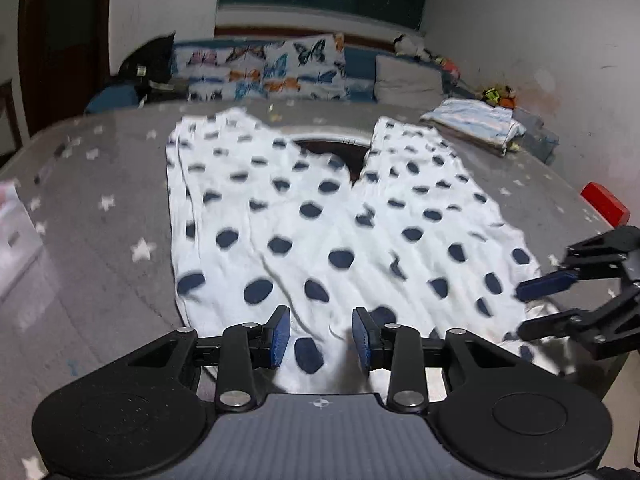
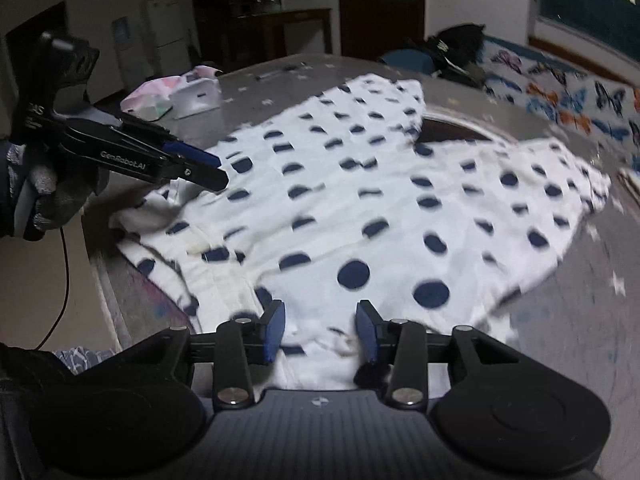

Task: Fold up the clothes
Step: 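Smooth the trousers waistband with the left gripper while the right gripper holds the hem, then move the right gripper to the hem of one trouser leg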

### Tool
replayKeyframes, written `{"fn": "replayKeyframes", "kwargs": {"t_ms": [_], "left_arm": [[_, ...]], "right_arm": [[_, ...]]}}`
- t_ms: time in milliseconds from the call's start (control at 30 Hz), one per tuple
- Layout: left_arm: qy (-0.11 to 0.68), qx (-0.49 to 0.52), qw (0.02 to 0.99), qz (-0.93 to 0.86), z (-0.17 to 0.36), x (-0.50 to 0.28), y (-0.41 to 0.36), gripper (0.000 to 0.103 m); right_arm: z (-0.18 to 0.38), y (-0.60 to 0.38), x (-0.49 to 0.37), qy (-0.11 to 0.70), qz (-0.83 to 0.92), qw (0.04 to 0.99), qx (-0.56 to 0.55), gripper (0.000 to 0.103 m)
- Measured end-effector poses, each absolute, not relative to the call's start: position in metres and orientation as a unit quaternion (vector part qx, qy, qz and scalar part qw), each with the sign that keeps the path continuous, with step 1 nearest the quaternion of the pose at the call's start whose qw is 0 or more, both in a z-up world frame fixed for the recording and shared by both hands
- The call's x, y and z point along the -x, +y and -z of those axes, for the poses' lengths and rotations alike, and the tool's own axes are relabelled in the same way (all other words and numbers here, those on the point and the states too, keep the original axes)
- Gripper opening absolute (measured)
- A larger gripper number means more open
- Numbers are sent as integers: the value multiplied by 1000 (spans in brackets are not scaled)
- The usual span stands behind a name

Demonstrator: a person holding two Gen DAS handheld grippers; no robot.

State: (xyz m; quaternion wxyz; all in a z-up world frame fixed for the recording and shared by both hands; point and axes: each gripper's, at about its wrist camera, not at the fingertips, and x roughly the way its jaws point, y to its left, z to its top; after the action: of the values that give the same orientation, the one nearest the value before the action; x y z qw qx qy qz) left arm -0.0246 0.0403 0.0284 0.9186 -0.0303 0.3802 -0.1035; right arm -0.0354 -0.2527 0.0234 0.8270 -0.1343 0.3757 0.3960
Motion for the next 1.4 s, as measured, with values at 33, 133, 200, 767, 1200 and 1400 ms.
{"fn": "replayKeyframes", "kwargs": {"t_ms": [33,133,200,767,1200,1400], "left_arm": [[380,32,919,103,-27,25,42,36],[377,35,920,101,-26,28,46,37],[377,36,920,98,-26,29,46,37],[378,44,921,85,-25,28,51,44],[386,44,917,91,-26,20,49,48],[390,43,915,91,-27,18,49,49]], "right_arm": [[-22,-257,37,379,-394,827,130,40],[-25,-264,39,383,-391,828,120,40],[-32,-265,39,370,-393,834,115,40],[-16,-271,11,379,-347,852,98,43],[-31,-262,-38,359,-341,861,113,50],[-21,-268,-85,365,-311,871,104,50]]}}
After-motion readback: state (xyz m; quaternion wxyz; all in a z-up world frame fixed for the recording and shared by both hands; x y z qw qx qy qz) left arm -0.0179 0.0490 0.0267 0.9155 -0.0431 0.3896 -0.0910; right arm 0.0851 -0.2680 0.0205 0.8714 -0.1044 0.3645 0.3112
